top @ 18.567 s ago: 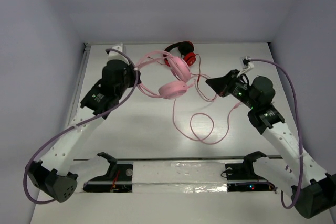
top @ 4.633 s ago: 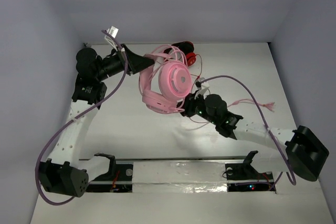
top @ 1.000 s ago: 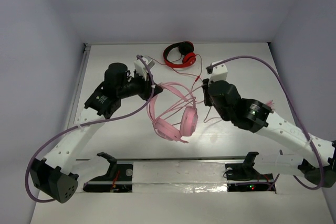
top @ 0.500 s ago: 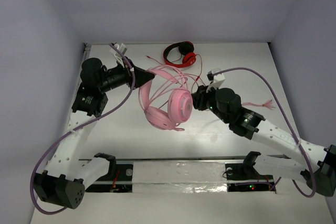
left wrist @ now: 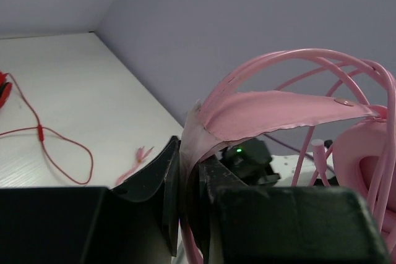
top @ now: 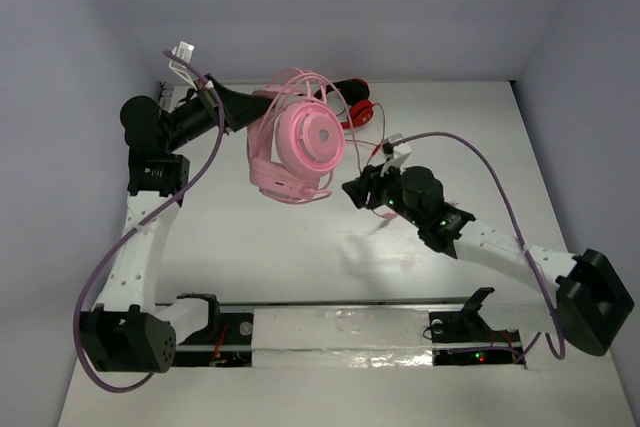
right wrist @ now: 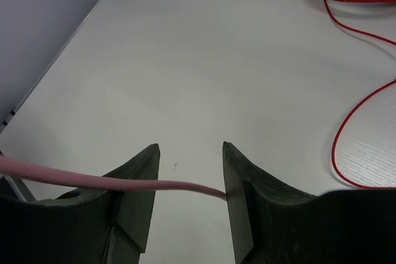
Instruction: Wrap the headphones
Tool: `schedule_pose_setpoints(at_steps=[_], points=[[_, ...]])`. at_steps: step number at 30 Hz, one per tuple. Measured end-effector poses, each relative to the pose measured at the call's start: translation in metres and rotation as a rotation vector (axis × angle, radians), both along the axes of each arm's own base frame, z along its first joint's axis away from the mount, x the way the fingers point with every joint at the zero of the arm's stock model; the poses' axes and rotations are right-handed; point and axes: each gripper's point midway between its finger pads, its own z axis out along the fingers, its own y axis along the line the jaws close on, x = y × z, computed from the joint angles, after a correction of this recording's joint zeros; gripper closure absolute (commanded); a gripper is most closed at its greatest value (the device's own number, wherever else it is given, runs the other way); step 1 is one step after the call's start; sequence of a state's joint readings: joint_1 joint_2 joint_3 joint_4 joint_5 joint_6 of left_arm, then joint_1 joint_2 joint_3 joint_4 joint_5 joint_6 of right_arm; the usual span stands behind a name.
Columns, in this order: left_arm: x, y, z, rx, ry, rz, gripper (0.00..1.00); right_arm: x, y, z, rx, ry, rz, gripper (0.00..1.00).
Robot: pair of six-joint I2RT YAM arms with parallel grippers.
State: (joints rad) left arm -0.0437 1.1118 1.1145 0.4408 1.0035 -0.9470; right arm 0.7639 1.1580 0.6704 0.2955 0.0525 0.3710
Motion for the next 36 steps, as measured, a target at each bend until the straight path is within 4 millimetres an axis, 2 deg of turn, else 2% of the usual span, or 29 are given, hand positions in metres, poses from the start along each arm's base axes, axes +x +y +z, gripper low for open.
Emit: schedule_pose_setpoints(at_steps=[6,9,11,15,16,19,24,26,28,32,36], points=[[-0.008,-0.002,0.03,-0.053,-0.029,-0.042,1.0,0.01,0.023,-0.041,-0.018,0.066,0.073,0.48],[-0.012,-0.002,0.037,-0.066,-0.036,-0.05,1.0,0.011,0.032,-0.062,-0.028,0.108,0.101,0.48],[-0.012,-0.001,0.039,-0.072,-0.034,-0.052,1.0,0.011,0.036,-0.068,-0.021,0.116,0.114,0.49],[-0.01,0.002,0.042,-0.089,-0.03,-0.051,1.0,0.01,0.039,-0.077,-0.015,0.131,0.129,0.62],[-0.009,0.002,0.042,-0.092,-0.028,-0.051,1.0,0.01,0.041,-0.077,-0.011,0.131,0.132,0.76],[-0.004,0.006,0.043,-0.108,-0.011,-0.039,1.0,0.009,0.044,-0.08,-0.004,0.135,0.146,0.99],[0.015,0.017,0.04,-0.138,0.012,0.058,1.0,0.0,0.051,-0.08,0.02,0.169,0.176,1.0],[0.028,0.023,0.032,-0.151,0.034,0.126,1.0,-0.011,0.056,-0.081,0.011,0.186,0.191,1.0],[0.044,0.03,0.017,-0.168,0.078,0.202,1.0,-0.03,0.064,-0.082,-0.01,0.204,0.222,1.0],[0.078,0.048,-0.041,-0.196,0.238,0.362,1.0,-0.083,0.089,-0.084,-0.079,0.24,0.323,1.0],[0.107,0.072,-0.094,-0.194,0.381,0.547,1.0,-0.12,0.107,-0.079,-0.14,0.25,0.384,1.0]])
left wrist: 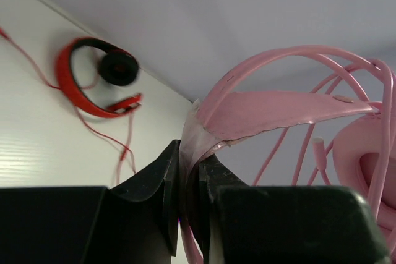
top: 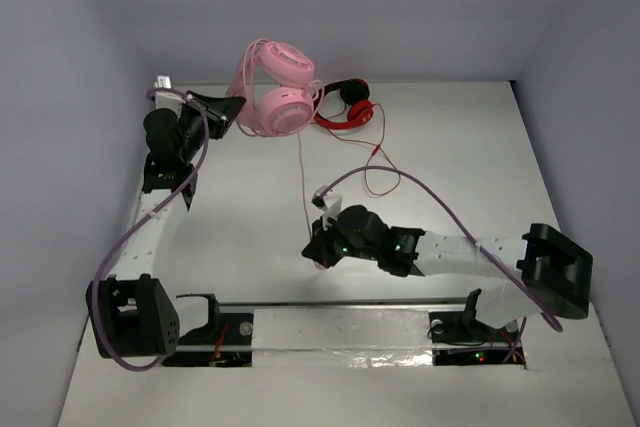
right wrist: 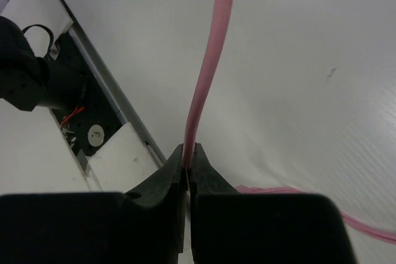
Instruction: Wrap the headphones
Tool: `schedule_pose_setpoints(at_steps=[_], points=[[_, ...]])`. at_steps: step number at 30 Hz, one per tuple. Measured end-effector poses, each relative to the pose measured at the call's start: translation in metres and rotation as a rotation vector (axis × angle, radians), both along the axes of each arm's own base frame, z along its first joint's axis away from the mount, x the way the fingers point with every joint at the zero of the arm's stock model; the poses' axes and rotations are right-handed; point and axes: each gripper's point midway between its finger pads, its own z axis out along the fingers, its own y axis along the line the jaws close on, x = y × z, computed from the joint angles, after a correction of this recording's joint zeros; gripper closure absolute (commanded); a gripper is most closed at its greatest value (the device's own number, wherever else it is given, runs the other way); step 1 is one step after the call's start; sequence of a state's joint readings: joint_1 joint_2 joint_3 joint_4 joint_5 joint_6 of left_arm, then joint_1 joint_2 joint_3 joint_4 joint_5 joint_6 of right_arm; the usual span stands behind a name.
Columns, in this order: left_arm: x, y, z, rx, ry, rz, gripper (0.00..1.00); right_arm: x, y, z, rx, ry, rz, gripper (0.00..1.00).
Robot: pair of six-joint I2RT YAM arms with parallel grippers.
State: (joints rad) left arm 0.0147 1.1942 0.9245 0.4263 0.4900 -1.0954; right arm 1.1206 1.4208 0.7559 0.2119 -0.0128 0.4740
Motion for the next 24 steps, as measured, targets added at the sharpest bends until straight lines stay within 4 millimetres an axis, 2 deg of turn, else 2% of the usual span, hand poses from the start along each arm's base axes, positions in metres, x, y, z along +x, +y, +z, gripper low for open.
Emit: schedule_pose_setpoints(at_steps=[2,6,12,15,20,22,24], points=[[0.006,0.011,-0.016,0.005,0.044,0.072,1.0,-0.011,0.004,0.007,-0.016,-0.003,0.013,1.0],[0.01,0.03,-0.039,0.018,0.095,0.186,1.0,-0.017,0.01,0.027,-0.031,-0.027,0.003,1.0],[0.001,0.049,-0.057,0.16,0.133,0.336,1.0,-0.025,0.018,0.061,-0.072,-0.068,0.002,1.0],[-0.006,0.049,-0.063,0.3,0.156,0.389,1.0,-0.036,0.025,0.086,-0.085,-0.095,0.041,1.0],[-0.018,0.034,-0.07,0.522,0.18,0.401,1.0,-0.049,0.035,0.123,-0.1,-0.124,0.12,1.0],[-0.023,0.027,-0.074,0.586,0.186,0.386,1.0,-0.051,0.039,0.127,-0.115,-0.128,0.145,1.0],[-0.028,0.017,-0.079,0.657,0.193,0.36,1.0,-0.052,0.038,0.121,-0.156,-0.122,0.167,1.0]])
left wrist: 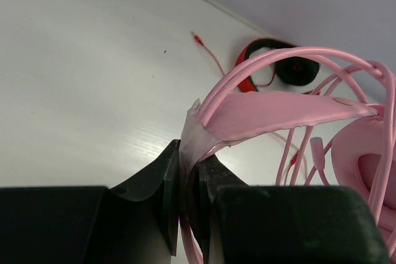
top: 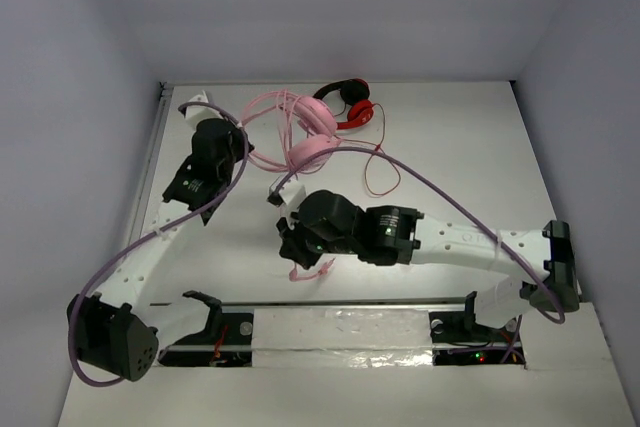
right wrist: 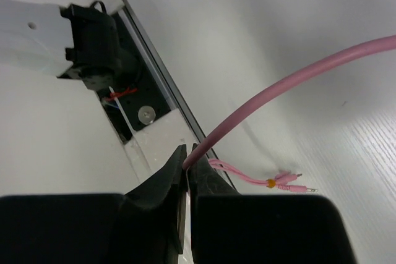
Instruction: Wrap the headphones
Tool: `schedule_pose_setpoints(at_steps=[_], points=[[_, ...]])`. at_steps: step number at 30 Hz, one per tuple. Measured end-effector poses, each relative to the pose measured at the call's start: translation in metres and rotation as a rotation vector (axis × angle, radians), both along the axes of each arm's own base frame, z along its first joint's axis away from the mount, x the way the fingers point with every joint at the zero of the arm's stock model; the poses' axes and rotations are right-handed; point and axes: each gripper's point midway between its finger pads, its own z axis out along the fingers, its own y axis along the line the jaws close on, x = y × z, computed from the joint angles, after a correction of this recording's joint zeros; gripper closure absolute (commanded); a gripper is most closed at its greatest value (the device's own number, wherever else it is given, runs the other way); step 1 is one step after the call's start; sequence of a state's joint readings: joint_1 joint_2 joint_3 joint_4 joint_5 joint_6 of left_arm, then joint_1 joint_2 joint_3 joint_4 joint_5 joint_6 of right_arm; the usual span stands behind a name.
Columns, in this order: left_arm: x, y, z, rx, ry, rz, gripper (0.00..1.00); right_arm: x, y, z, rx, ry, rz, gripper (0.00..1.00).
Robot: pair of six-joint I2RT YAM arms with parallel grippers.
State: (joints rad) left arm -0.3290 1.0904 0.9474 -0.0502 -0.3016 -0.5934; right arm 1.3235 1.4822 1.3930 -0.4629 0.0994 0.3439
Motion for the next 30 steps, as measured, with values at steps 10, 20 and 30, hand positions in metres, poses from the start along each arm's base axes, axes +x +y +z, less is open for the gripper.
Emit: schedule_pose_setpoints(at_steps=[10,20,30], points=[[-0.01,-0.046,-0.028,0.328,0.165,-0.196,1.0,0.001,-0.036,-0.025,-0.201,-0.015,-0.011,1.0],[-0.034,-0.047,-0.049,0.589,0.277,-0.391,1.0,0.034,-0.092,0.01,-0.267,-0.183,-0.176,1.0],[-0.079,-0.118,-0.054,0.573,0.228,-0.801,1.0,0.078,-0.141,0.007,-0.445,-0.358,-0.386,1.0]])
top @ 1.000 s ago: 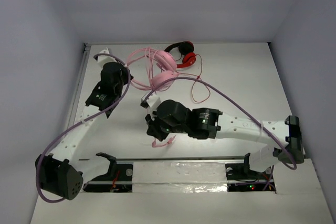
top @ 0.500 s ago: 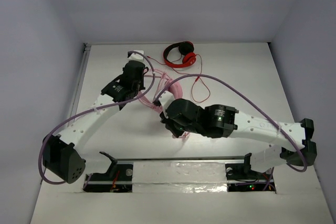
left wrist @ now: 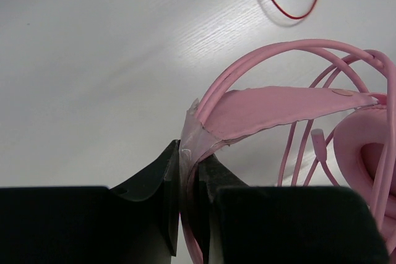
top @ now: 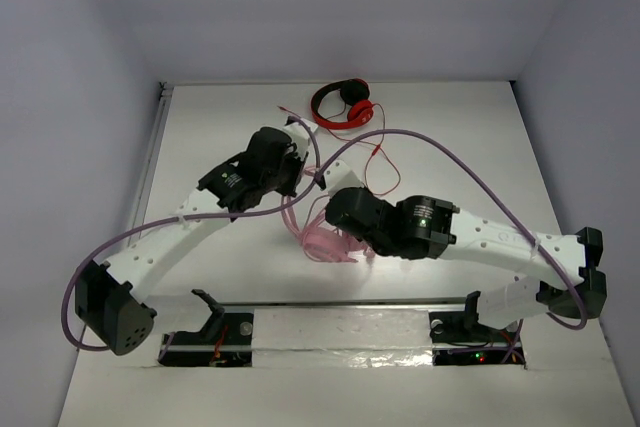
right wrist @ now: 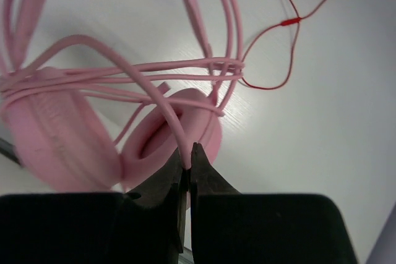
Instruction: Wrap the headphones
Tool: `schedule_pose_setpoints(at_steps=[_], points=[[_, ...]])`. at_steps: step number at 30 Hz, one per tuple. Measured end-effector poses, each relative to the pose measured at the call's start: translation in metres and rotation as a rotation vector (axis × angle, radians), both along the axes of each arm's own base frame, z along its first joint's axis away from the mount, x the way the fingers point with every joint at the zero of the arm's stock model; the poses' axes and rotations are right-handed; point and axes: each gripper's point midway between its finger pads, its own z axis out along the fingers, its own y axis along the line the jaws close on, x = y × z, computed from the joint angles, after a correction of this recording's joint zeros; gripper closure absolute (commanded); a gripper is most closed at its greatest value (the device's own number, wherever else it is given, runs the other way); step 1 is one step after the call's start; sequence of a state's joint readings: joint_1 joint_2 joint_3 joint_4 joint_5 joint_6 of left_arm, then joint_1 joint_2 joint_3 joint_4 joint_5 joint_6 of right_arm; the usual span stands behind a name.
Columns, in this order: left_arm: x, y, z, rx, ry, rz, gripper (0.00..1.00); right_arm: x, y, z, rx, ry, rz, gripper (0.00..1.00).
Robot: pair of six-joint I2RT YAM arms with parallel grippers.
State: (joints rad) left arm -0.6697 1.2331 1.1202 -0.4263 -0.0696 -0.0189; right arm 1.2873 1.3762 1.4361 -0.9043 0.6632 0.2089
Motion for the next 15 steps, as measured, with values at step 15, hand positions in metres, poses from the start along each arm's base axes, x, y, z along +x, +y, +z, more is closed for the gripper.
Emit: schedule_pose_setpoints(at_steps=[15], points=[[-0.015,-0.007,0.027,-0.173,-0.032,-0.147,1.0,0.032,-0.059,-0.012,-0.05,-0.068,-0.215,0.94]])
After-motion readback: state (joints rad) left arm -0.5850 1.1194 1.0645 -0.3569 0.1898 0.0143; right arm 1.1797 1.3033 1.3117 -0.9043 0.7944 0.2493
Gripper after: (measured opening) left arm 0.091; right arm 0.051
